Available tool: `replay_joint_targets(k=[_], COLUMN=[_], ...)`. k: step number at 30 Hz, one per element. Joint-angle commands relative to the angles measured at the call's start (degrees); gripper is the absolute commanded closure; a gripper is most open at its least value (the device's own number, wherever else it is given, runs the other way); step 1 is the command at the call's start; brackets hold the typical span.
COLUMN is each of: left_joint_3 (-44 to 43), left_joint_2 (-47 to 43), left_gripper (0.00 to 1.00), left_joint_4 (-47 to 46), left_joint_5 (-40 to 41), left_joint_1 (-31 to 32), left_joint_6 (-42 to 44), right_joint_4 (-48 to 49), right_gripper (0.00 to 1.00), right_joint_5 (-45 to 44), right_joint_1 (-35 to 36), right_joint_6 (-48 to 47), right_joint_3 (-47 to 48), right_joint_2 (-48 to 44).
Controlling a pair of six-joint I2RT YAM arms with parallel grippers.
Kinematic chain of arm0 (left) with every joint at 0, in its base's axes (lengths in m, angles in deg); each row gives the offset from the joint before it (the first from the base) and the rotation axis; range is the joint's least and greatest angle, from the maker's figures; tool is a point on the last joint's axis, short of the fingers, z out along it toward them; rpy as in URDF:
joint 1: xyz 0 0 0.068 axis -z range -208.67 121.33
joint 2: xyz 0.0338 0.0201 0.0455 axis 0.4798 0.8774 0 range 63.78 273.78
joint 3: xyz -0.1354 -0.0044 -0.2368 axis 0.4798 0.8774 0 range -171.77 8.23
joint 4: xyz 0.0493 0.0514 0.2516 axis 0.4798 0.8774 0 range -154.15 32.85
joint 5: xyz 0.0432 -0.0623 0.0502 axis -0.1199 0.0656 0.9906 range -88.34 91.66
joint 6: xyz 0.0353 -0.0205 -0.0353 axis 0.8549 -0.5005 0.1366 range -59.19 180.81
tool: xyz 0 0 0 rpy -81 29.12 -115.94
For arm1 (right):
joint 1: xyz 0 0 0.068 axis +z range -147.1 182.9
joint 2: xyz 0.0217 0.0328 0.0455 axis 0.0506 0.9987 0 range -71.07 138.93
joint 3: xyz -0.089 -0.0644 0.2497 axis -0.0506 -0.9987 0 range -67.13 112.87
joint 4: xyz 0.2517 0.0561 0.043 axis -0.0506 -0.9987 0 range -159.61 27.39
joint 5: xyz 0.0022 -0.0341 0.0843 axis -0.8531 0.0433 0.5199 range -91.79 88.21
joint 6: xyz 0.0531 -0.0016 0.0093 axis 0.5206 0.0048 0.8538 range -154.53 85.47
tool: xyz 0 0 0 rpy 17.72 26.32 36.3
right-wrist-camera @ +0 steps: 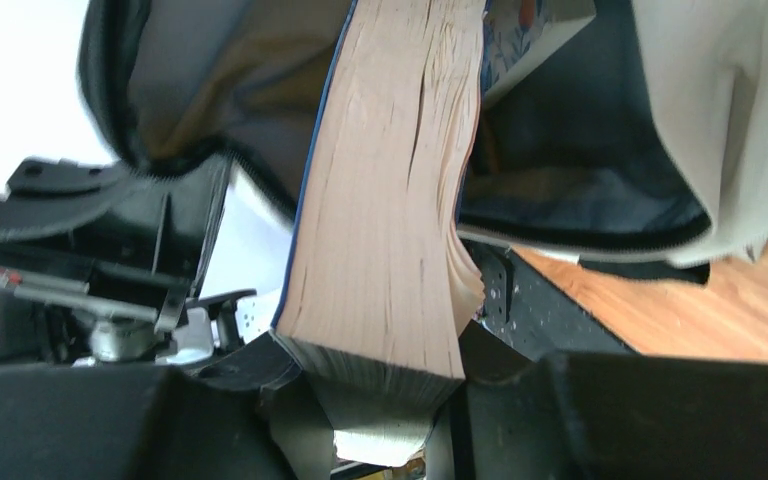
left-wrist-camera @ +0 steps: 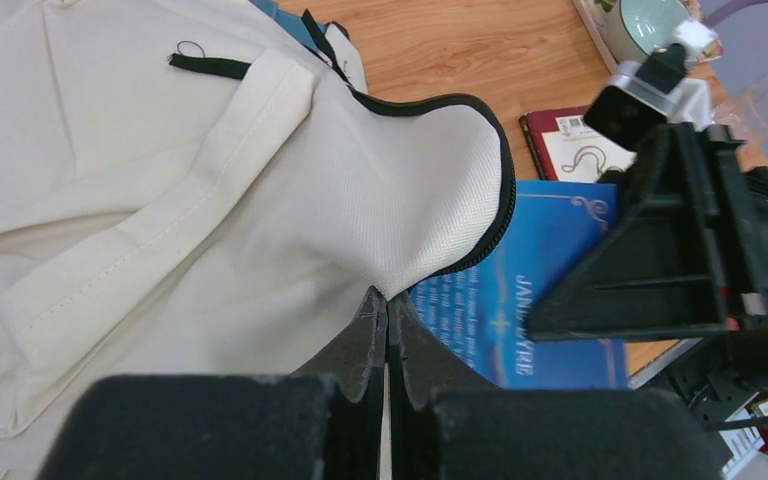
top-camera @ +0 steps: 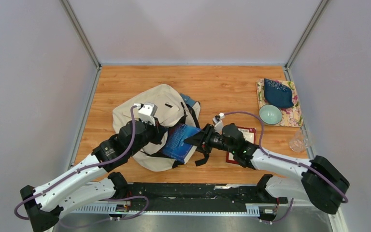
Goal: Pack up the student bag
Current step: Place the book in the student bag.
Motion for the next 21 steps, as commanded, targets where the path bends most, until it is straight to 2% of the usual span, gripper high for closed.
replay_joint_targets(k=[1,3,7,8,9,10,11,15,18,21], left_joint_3=[-0.45,-0.36,-0.27,-1.06,-2.28,-3.34,-3.35,-1.68,-0.46,0.52], left_joint_2=[-2.33,-2.86,-3.65,-3.65,-3.39,-3.48,-3.82,-6.37,-6.73,-7.17], left_gripper=[1.0,1.0,1.0,1.0,1.0,1.0,1.0,1.0,1.0,1.0], left_joint_4=[-6.08,-5.73,-4.59,-4.76,-0.59,1.46,1.83,0.51,0.34,-0.71], left_joint_5=[-3.14,-3.14,-3.4,-3.75,-2.71,0.69,0.73,-0.41,-0.76,-0.94], left_joint_1=[0.06,0.06,0.15,0.06,0.15,0.06,0.06,0.06,0.06,0.06], left_joint_6=[-2.53,-3.14,-4.2,-2.29,-2.27,-2.7,-2.1,-3.4,-4.72,-5.78], right_joint_4=[25.8,32.05,38.65,41.71,42.95,44.62,46.12,50.26,45.88,38.33], right_gripper=[1.0,1.0,1.0,1.0,1.0,1.0,1.0,1.0,0.97,0.96], right_joint_5=[-4.25,-5.93,-17.58,-19.54,-19.39,-22.26,-23.94,-22.82,-29.65,-32.83], right_joint_1=[1.19,1.98,5.31,6.02,6.72,7.42,8.3,9.27,11.99,13.93], right_joint_6=[0.99,-0.41,-2.36,-2.53,-2.44,-2.44,-2.27,0.19,0.02,-1.57], right_joint_3=[7.84,9.25,10.05,11.01,11.54,11.89,12.33,16.46,17.34,21.03], right_joint_2=[8.87,12.85,21.37,24.96,27.43,29.37,31.22,42.98,45.12,46.09])
